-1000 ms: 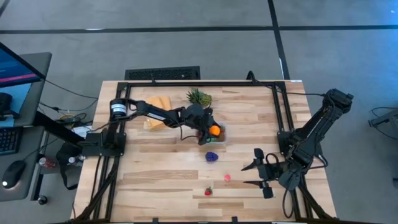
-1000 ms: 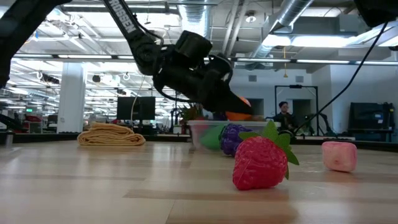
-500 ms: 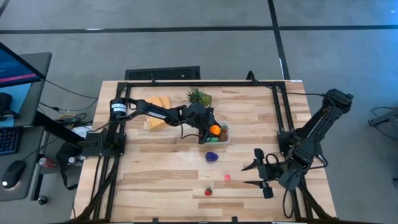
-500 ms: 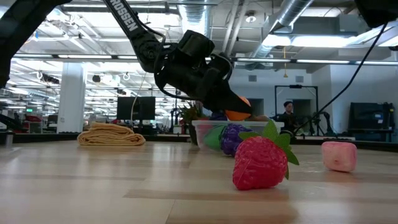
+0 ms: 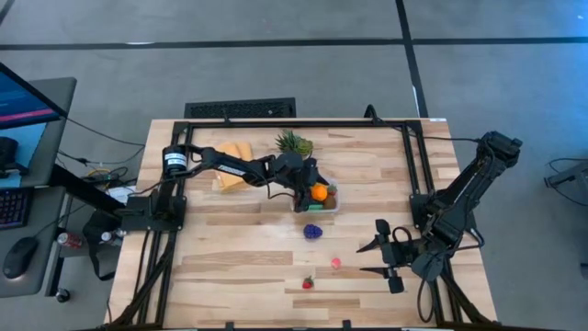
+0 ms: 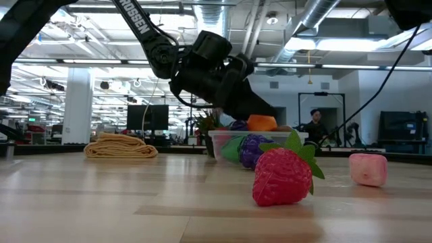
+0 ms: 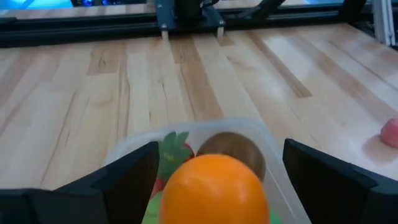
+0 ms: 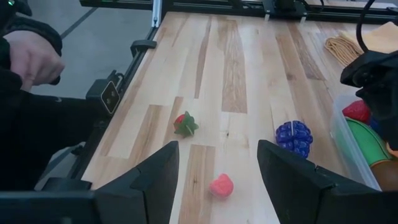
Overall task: Pick and placing Produce into tupperware
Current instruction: Put the pink peach into the transparent container
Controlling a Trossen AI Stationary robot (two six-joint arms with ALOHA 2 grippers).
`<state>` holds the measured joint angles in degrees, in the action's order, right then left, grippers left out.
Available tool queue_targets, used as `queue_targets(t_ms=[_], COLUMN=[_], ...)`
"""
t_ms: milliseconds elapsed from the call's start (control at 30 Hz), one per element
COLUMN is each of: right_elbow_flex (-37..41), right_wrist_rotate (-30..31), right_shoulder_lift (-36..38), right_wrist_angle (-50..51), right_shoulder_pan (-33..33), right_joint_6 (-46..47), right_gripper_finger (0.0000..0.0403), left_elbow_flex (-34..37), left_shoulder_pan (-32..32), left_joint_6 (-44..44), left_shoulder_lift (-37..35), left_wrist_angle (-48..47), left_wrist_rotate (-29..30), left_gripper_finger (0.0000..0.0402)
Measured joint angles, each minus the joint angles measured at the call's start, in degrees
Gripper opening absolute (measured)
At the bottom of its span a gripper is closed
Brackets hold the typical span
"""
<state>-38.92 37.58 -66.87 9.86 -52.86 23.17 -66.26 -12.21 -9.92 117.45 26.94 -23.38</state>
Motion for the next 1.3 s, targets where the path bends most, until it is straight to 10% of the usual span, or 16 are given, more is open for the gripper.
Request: queue_targets(t_ms=[500, 933, 1300], right_elbow_flex=[0.0, 0.0, 0.0], right_wrist_rotate=[0.8, 3.4, 2.7], right_shoulder_lift=[0.0, -3.1, -10.5], right_wrist_angle=[0.2, 4.5, 4.8], right_shoulder_pan=[0.0, 0.2, 5.7], right_joint_6=[0.6, 7.1, 9.4], right_gripper_finger=[0.021, 0.021, 0.021], left_elbow_flex=[0.0, 0.0, 0.0], left_shoulder_pan=[0.4, 6.0, 21.0], left_joint_6=[0.1, -0.2, -5.7], left_shoulder_lift=[-4.6, -21.6, -25.0], left_wrist_angle=[1.1, -14.2, -35.3], left_wrist_rotate=[-1.5, -24.6, -17.9], left_gripper_finger=[0.0337, 0.0337, 0.0337])
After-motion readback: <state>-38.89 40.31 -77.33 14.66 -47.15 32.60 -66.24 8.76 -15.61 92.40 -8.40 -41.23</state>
